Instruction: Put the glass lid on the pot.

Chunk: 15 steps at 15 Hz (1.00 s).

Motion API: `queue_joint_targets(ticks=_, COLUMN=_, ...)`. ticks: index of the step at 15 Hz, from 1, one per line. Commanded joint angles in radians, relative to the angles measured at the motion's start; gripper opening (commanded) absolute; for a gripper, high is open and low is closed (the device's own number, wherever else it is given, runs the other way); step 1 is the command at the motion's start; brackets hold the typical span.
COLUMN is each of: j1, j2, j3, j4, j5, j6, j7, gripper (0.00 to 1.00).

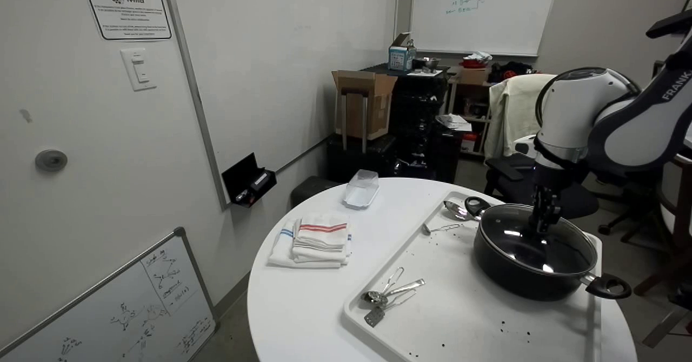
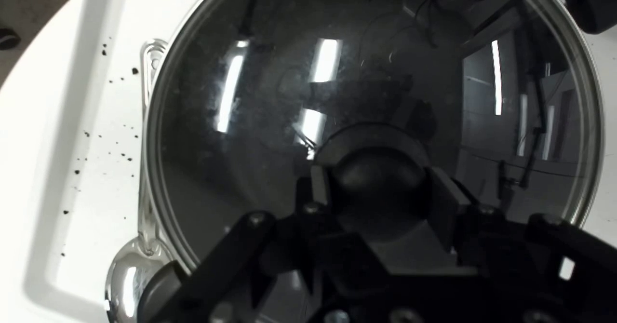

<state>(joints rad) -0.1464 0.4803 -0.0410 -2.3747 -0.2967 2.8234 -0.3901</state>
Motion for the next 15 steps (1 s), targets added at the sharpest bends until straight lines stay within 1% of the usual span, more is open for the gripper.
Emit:
queue_joint_targets(ticks=1, j1=-0.01, j2=0.014, j3=0.01, j4=0.015, j5=0.021, j6=0.024, j7=0.0, gripper=0.25)
queue_joint_targets(ticks=12, j1=-0.02, j2=0.041, j3=0.02, j4=0.036, j5=0.026, j6=0.031, j7=-0.007, gripper=0.25)
queue_joint_targets(ticks=15, j1=-0.06, j2=0.034, j3=0.062, j4=0.037, j5=0.065, j6=-0.001, j7=-0.037, gripper=0.25)
